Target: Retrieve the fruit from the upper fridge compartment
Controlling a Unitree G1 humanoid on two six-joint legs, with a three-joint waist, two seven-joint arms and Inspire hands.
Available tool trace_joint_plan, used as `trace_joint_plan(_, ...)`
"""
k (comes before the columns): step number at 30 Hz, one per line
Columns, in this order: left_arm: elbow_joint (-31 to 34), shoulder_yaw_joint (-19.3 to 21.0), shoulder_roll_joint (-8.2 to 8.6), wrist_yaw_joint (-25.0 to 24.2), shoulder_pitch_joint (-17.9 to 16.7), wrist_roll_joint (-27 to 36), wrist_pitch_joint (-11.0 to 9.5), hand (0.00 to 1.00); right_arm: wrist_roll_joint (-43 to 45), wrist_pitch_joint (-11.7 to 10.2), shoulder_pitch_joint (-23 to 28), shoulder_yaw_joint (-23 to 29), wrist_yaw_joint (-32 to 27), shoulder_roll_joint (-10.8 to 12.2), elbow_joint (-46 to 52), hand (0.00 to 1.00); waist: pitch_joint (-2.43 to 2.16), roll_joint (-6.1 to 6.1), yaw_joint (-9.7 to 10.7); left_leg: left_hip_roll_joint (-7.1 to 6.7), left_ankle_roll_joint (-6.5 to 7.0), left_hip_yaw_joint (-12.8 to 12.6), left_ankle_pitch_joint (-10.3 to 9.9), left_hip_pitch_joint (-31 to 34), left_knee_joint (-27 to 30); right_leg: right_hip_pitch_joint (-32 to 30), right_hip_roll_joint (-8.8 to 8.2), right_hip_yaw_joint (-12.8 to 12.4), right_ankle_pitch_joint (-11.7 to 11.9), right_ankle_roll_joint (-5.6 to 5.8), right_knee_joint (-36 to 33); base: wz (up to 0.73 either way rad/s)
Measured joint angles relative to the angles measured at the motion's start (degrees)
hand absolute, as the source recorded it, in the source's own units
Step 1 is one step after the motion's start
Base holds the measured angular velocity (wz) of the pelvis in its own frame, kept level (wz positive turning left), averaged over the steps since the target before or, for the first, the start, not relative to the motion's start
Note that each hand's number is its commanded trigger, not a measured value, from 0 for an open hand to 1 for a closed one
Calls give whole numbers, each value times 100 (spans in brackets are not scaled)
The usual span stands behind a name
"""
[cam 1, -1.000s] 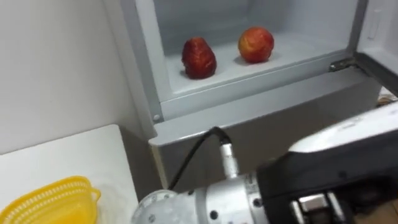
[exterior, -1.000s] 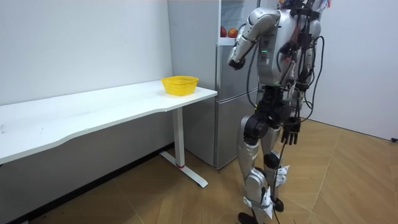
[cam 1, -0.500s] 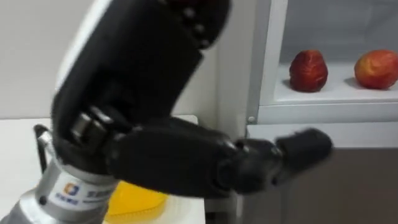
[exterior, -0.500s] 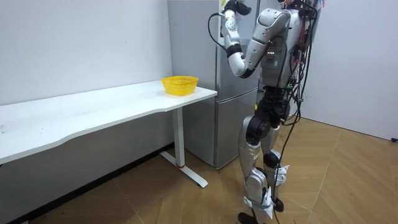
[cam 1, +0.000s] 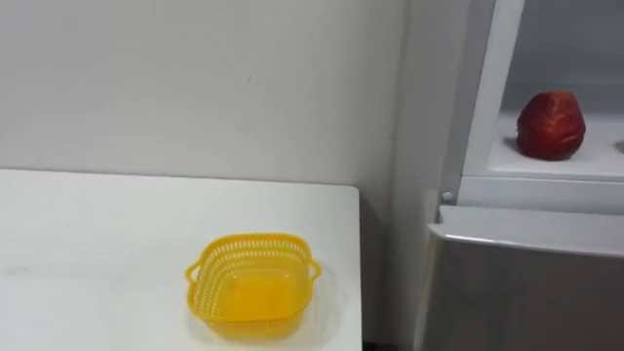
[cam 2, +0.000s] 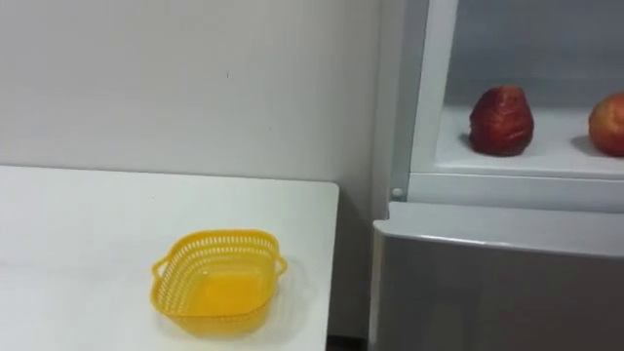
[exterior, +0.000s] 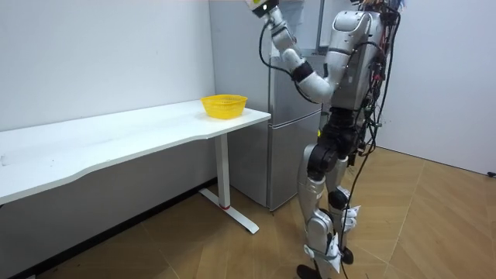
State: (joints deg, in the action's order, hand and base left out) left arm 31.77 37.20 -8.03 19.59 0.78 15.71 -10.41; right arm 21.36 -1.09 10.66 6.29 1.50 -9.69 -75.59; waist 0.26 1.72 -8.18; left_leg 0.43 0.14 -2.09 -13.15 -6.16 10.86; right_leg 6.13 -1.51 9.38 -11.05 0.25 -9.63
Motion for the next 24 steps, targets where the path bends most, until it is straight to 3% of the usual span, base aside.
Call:
trace_joint_plan(5,-1046,324,-36,823,-919,114,-7,0,11,122,-7,73,39,-1,222,0,-12,51,-6,-33,20,99,10,51,-8,-26,-21,30,-13,17,-25,7)
trace_joint_plan(10,-2446,6,-16,1086,-1450,660,2,0,-97,256,-3,75,113,-19,439,0,-32,60,5,-52,22,260,13,112,42,-17,-41,189,-12,14,-18,15)
trace_joint_plan(12,-3902,-253,-30,1086,-1491,1145,40,0,-84,371,-45,63,112,-44,434,0,-33,84,7,-57,25,251,16,80,34,-5,-45,168,-13,15,-23,-5)
trace_joint_plan(13,-4316,-342,-28,1084,-1492,1253,81,0,-60,383,-52,63,112,-48,440,0,-39,100,9,-57,26,241,16,76,35,-5,-48,160,-16,17,-28,-8)
trace_joint_plan(15,-5835,-800,-15,959,-1490,1412,207,0,56,431,-61,77,116,-28,489,0,-40,57,54,-61,26,234,17,56,4,14,-50,164,-38,17,-21,-2)
trace_joint_plan(16,-6177,-951,-15,905,-1492,1411,249,0,81,432,-61,77,117,-8,501,0,-51,60,71,-61,26,244,17,50,6,38,-50,178,-40,18,-9,6)
trace_joint_plan(18,-7378,-1533,1,577,-1500,1414,390,0,100,434,-103,72,122,73,452,0,-48,-70,145,-60,25,239,16,50,4,47,-50,177,-58,14,-2,6)
trace_joint_plan(21,-8424,-1893,52,55,-1478,1356,590,0,37,437,-160,73,96,70,443,0,-32,-195,173,-58,27,232,9,41,-9,107,-44,153,-57,15,7,-3)
trace_joint_plan(24,-9255,-1923,53,-369,-1391,1014,691,0,76,481,-165,92,63,52,337,0,-32,-151,211,-57,45,233,-11,40,-25,104,-43,167,-50,25,0,0)
